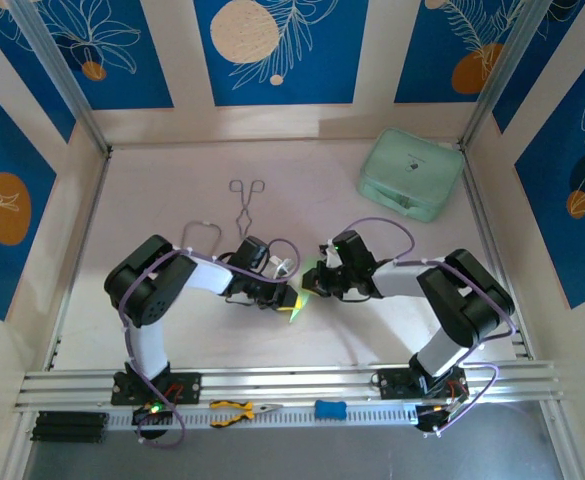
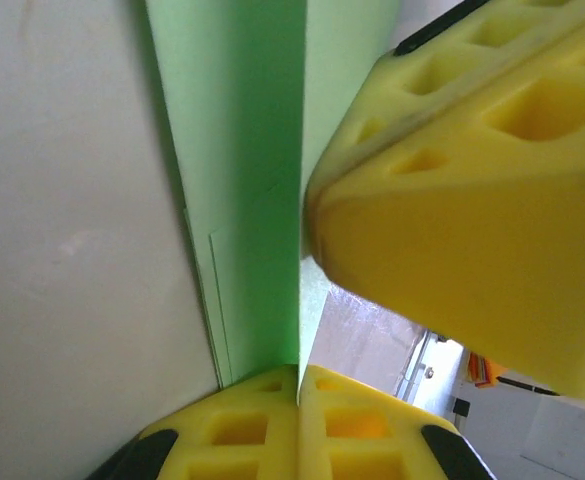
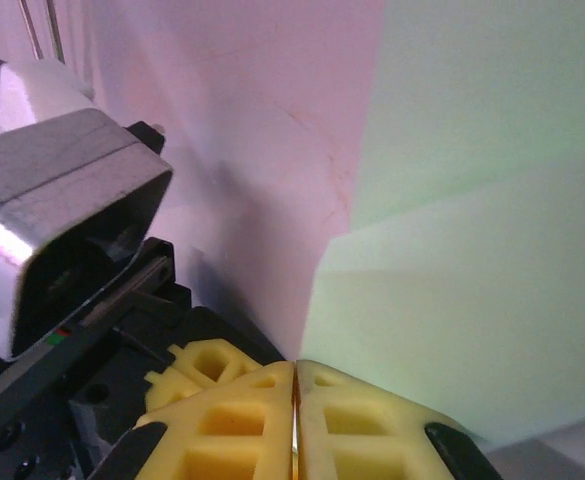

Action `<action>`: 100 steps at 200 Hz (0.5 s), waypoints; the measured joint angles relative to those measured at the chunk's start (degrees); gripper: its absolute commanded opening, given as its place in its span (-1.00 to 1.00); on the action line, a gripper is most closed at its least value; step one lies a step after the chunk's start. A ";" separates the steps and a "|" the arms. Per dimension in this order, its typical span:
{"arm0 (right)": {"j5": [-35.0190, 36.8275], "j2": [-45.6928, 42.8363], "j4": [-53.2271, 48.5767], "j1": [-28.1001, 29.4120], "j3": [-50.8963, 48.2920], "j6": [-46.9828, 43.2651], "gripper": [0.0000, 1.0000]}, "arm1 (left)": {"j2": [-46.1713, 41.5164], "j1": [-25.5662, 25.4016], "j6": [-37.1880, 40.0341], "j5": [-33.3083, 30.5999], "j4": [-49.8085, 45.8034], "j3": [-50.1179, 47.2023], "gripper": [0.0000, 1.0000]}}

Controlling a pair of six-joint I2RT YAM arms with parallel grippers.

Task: Fold a paper plane with a square sheet of paper (pick it up from the middle)
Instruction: Fold the wing for the fifth time at the center of the table.

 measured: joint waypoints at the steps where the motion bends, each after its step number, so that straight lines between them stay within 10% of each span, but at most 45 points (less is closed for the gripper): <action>1: 0.00 0.02 -0.04 0.00 0.04 0.00 -0.79 | 0.00 0.00 0.00 0.00 0.00 0.02 -1.00; 100: 0.52 1.84 0.85 -1.81 -0.44 0.66 -0.80 | 0.15 0.09 0.17 0.33 -0.85 0.44 -1.00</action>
